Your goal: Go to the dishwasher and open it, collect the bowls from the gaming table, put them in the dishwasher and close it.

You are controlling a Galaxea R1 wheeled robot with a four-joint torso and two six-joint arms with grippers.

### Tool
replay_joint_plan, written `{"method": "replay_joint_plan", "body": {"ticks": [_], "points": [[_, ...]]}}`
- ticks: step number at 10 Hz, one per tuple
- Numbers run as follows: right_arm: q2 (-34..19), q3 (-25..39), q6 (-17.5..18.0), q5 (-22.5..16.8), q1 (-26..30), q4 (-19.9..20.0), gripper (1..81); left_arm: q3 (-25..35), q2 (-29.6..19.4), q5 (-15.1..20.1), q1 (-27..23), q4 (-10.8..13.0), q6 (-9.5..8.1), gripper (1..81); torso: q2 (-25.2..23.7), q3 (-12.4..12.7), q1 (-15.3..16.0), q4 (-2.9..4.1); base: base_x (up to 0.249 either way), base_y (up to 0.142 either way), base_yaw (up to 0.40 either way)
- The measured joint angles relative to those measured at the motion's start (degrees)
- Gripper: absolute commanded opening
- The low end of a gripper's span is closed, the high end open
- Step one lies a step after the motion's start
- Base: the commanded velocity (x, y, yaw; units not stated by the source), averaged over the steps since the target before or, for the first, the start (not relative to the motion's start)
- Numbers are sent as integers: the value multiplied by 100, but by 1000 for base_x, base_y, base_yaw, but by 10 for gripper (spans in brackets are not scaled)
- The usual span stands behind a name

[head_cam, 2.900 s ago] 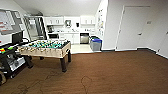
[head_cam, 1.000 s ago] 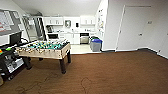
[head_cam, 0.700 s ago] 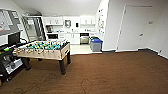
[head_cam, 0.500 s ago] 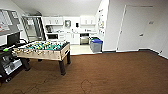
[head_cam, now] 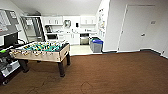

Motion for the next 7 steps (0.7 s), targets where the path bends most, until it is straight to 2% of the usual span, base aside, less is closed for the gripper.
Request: {"method": "replay_joint_plan", "body": {"ticks": [7], "points": [[57,-68,0,0,13,-16,10,-79,-66,-77,71,2,0,10,2,0,2,0,153,0,0]]}}
